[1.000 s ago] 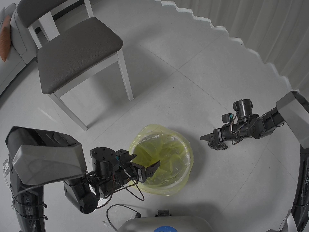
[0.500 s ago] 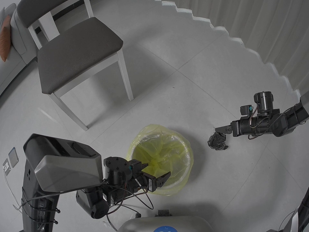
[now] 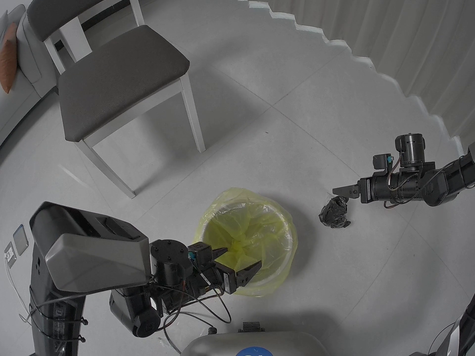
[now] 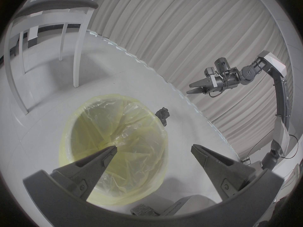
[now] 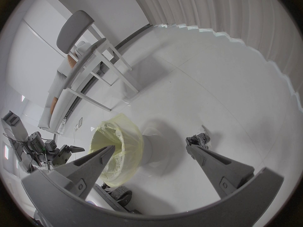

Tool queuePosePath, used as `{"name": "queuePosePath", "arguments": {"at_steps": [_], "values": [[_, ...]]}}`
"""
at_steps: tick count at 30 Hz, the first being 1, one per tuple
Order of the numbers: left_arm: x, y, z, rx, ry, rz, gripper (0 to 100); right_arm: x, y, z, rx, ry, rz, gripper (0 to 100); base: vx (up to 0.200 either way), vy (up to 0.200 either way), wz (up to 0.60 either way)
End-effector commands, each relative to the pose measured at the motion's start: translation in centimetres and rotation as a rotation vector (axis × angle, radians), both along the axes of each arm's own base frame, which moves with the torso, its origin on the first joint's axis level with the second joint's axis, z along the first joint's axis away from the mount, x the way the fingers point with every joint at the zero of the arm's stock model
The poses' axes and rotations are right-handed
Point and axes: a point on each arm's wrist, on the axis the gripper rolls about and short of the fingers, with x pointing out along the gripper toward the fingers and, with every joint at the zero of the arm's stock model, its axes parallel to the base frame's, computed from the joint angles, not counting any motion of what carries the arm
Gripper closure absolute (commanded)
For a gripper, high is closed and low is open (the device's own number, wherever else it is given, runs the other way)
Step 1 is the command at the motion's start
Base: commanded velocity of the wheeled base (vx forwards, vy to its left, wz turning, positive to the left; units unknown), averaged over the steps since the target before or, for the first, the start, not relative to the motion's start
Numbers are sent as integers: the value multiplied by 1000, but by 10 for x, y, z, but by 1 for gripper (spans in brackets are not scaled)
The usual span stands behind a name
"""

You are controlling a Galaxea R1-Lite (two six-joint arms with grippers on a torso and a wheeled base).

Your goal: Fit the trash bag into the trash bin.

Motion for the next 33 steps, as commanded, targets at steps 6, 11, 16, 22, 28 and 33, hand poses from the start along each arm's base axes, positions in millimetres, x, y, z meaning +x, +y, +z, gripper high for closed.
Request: {"name": "queuePosePath", "arguments": {"at_steps": [6,11,16,22,28,33], "values": [[27,-18,-9,-65,-34,18,0,1,0,4,2,-14,0,0,0,0,0],[37,-25,-11,-67,-39,19,0,0,2,8,3,-27,6,0,0,0,0],[49,-33,-15,-40,-12,32,0,-2,2,12,4,-34,8,0,0,0,0],[62,-41,-18,-38,-27,36,0,-6,0,17,2,-43,5,0,0,0,0],[62,-47,-21,-19,-8,23,0,-7,-1,18,0,-46,3,0,0,0,0],[64,-53,-26,-2,-21,6,0,-9,-2,20,1,-51,2,0,0,0,0]]}}
